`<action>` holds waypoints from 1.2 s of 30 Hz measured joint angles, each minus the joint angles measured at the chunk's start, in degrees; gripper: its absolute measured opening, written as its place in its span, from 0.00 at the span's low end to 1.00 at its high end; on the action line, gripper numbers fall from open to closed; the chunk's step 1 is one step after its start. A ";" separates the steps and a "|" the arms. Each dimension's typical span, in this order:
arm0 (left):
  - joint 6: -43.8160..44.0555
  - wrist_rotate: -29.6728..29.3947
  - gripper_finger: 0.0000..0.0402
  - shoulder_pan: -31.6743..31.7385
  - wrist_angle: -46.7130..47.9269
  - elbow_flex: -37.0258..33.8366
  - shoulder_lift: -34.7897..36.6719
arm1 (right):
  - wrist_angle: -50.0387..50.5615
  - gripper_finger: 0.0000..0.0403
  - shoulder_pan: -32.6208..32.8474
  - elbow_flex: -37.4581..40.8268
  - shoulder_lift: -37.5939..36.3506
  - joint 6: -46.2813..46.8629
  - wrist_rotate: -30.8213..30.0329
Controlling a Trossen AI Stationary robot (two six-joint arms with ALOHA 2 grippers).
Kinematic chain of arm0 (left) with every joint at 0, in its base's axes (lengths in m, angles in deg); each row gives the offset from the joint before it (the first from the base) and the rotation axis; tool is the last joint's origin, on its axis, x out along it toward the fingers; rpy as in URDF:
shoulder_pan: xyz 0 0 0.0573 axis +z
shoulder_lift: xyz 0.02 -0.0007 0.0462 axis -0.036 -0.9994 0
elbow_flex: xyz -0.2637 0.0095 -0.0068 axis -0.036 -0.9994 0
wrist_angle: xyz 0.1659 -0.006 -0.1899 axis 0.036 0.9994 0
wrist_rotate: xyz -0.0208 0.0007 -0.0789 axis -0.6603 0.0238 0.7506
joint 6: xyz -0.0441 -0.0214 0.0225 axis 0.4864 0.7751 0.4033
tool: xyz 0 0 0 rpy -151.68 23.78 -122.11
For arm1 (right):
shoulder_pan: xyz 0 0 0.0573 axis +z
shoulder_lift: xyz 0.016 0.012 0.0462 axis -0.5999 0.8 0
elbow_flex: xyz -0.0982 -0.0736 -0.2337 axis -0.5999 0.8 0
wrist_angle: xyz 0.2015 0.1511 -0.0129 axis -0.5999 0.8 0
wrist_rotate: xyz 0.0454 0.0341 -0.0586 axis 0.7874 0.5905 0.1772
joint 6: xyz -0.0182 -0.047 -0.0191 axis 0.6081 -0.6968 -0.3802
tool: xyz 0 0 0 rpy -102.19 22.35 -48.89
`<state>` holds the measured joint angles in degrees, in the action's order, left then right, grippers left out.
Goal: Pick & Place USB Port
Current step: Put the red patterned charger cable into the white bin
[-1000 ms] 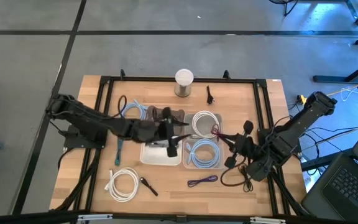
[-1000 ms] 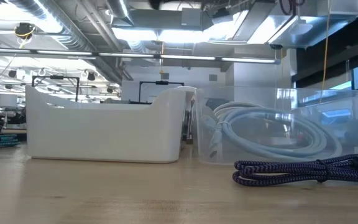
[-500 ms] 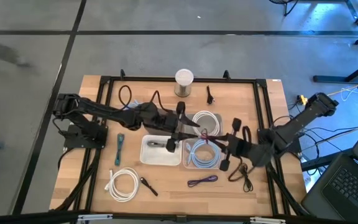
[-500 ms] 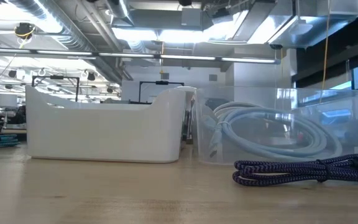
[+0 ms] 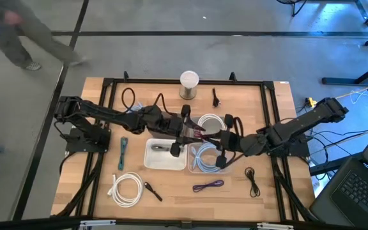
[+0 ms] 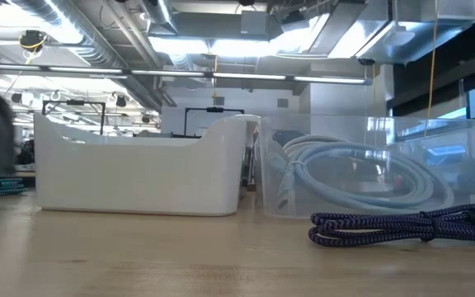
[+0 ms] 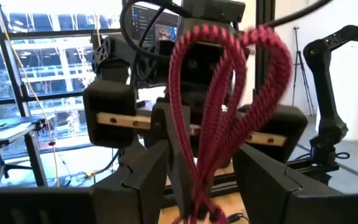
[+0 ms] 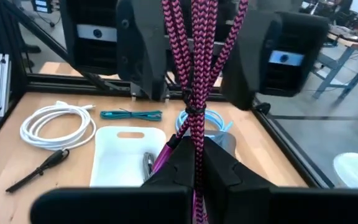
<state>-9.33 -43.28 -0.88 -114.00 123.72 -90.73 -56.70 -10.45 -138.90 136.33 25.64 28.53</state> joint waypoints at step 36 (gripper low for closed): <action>7.87 -22.26 0.03 -6.50 68.07 16.17 11.36 | 67.39 0.60 5.01 -13.64 -4.11 41.03 -0.43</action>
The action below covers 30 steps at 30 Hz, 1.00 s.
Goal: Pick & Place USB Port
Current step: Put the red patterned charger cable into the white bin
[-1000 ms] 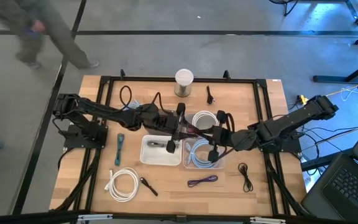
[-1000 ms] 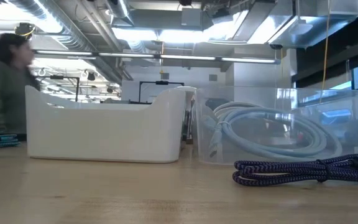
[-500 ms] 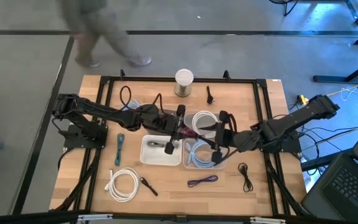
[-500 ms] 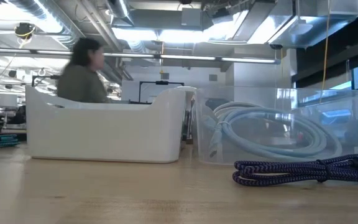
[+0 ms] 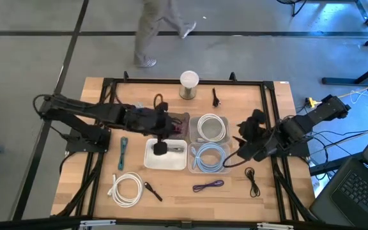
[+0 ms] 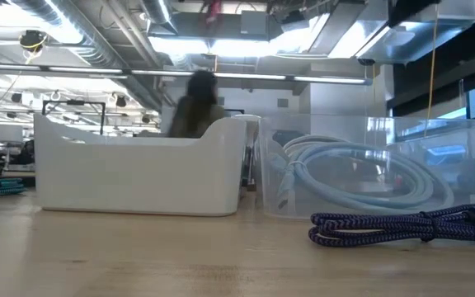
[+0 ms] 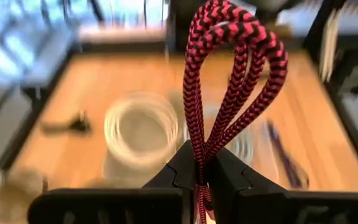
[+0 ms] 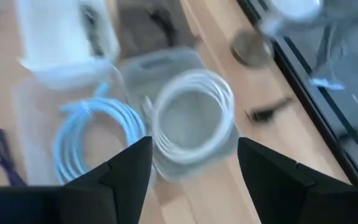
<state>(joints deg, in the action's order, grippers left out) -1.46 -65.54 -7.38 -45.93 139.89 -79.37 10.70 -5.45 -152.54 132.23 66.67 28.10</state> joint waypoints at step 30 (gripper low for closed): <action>12.16 11.27 0.03 -1.27 32.14 15.41 -31.74 | 10.27 0.60 0.00 0.02 0.02 9.03 -2.81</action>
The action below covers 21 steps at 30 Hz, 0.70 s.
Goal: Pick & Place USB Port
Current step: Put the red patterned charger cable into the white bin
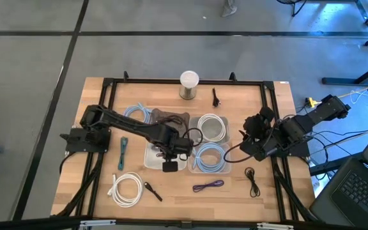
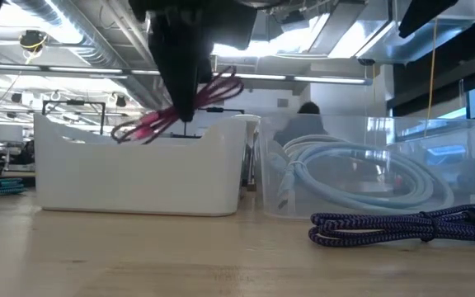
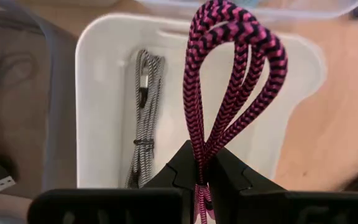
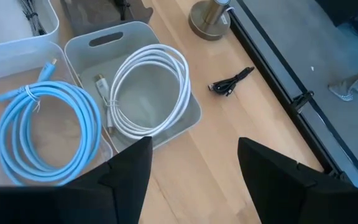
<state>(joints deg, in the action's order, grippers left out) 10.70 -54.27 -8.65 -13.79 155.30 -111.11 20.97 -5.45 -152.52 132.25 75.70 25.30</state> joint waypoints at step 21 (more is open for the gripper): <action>-2.91 0.09 0.04 2.26 5.40 -1.81 -10.43 | 0.02 0.60 0.00 0.02 0.04 -0.34 0.00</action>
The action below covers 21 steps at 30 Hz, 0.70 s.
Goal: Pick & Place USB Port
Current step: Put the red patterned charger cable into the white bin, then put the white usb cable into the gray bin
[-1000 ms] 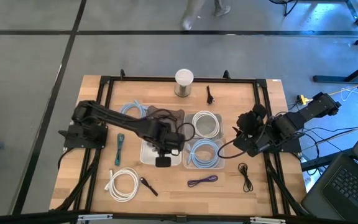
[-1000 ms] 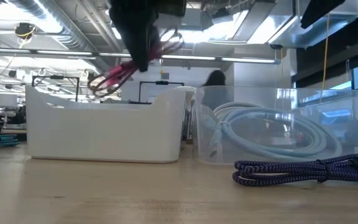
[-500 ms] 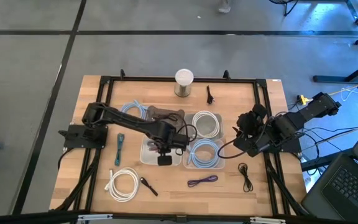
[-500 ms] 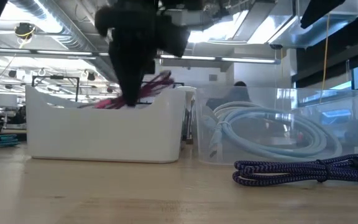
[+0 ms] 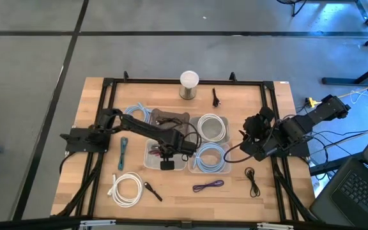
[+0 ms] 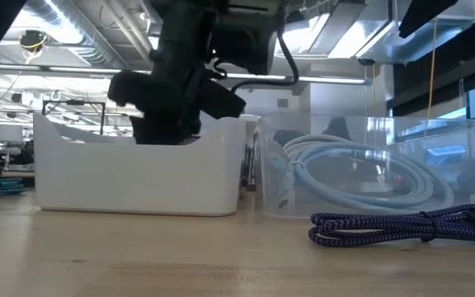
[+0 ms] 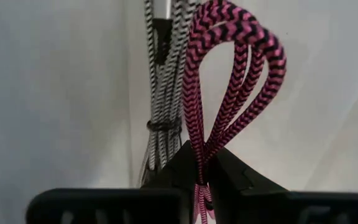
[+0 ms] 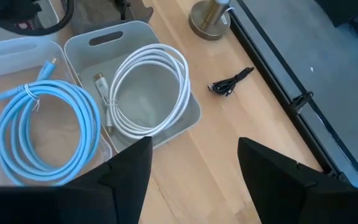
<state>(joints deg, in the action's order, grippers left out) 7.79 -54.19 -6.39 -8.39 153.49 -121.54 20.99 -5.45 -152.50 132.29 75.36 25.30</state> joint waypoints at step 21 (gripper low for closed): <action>3.52 -5.10 0.43 -3.30 6.94 3.96 8.11 | -0.15 0.60 0.00 0.00 0.00 0.15 0.98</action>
<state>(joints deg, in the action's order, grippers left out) 11.31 -59.29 -9.69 -1.46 157.44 -113.43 20.84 -5.44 -152.50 132.29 75.51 26.27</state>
